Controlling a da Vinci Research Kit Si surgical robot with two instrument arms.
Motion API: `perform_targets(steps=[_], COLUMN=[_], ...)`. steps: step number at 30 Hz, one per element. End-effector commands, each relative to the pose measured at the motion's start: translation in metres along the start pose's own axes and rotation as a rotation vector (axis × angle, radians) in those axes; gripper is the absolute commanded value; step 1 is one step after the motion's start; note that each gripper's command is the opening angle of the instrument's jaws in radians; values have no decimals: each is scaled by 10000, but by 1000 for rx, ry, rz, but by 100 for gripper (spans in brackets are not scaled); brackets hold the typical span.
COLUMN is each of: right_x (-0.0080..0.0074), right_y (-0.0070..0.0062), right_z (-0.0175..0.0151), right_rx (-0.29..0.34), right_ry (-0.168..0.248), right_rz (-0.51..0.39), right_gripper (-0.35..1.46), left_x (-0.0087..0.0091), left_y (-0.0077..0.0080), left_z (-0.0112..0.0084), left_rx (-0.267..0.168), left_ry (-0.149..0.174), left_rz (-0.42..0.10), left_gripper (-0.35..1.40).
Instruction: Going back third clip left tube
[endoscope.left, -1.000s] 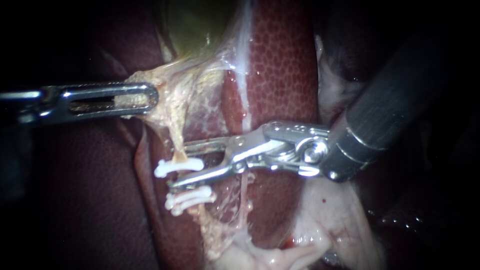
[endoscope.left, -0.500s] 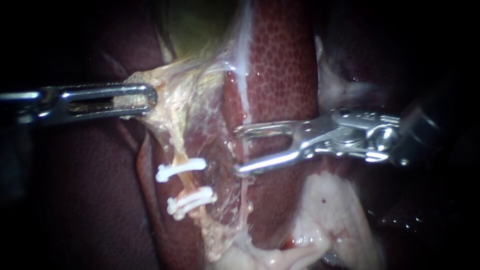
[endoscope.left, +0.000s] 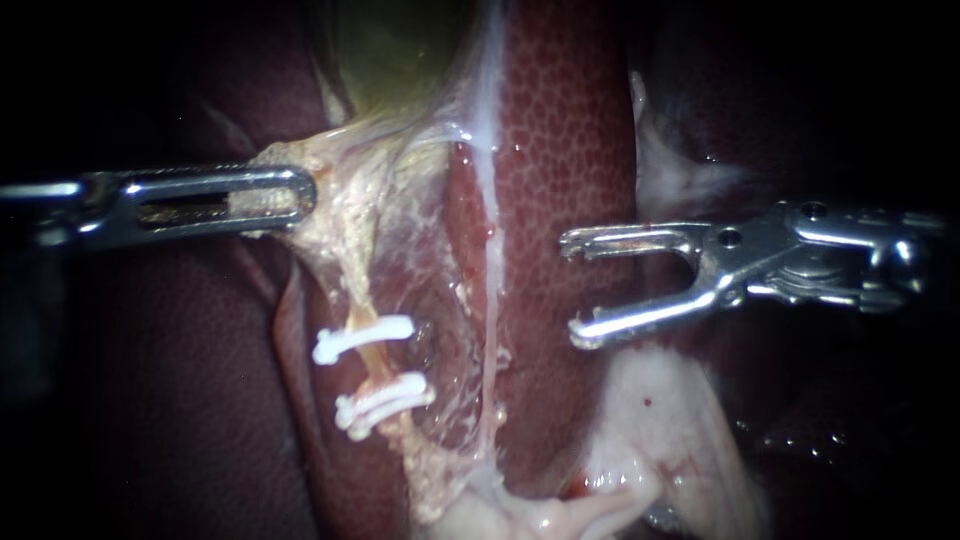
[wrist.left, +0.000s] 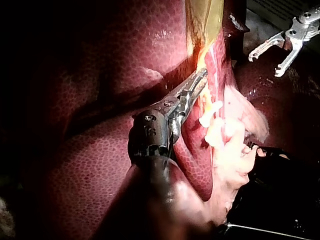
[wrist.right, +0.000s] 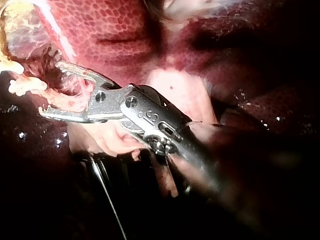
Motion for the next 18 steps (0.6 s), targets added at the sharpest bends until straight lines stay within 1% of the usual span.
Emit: perform_targets(steps=[1,3,6,14,16,18], right_x=[-1,-1,-2,-3,-3,-3], right_y=[0,0,-1,-3,-4,-5], right_z=[0,-1,-3,-9,-9,-10], right_rx=[0,1,1,4,4,5], right_ry=[0,0,-1,4,4,4], right_rz=[0,0,-1,-1,-1,-1], right_gripper=[60,60,60,60,60,60], left_x=[2,8,15,31,36,39], left_y=[0,0,1,5,5,5], left_z=[4,13,29,78,89,96], left_rx=[-4,-9,-1,13,12,15], left_ry=[-2,-5,-7,20,27,31], left_rz=[1,3,7,16,19,20], left_gripper=[-35,-35,-35,-35,-35,-35])
